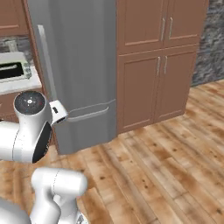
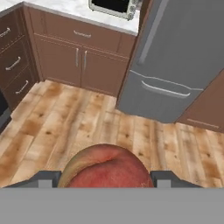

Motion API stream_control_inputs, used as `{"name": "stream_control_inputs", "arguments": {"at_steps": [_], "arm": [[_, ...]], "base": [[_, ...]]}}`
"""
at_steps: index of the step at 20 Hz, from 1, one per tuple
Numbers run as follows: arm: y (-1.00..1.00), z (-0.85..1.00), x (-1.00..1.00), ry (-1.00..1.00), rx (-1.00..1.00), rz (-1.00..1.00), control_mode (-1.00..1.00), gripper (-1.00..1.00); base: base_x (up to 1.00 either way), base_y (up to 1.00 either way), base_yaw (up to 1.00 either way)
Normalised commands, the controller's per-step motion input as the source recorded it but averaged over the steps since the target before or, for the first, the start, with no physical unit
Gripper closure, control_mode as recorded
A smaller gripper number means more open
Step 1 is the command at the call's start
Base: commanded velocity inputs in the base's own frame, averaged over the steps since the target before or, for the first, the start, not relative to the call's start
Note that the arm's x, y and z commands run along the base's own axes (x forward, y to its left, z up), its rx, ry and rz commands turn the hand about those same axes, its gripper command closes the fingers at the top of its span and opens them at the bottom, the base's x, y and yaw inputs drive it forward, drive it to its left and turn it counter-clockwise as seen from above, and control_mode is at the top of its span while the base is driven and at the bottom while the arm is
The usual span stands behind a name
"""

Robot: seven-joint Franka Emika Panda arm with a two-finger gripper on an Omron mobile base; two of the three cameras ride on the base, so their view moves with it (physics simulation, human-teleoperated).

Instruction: Pick the peachs from the cabinet and place them in one bowl. Pick the kiwi from the sink and place it in the other bowl.

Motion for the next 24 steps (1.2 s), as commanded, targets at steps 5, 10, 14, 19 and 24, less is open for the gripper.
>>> {"name": "stream_control_inputs", "arguments": {"at_steps": [5,10,14,19,24], "arm": [[0.0,0.0,0.0,0.0,0.0,0.0,1.0,1.0],[0.0,0.0,0.0,0.0,0.0,0.0,1.0,1.0],[0.0,0.0,0.0,0.0,0.0,0.0,1.0,1.0],[0.0,0.0,0.0,0.0,0.0,0.0,1.0,1.0],[0.0,0.0,0.0,0.0,0.0,0.0,1.0,1.0]], "base": [[0.0,-0.02,-0.5],[0.0,-0.01,-0.5],[0.0,-0.02,-0.5],[0.01,-0.06,-0.42],[0.0,0.0,-0.01]]}}
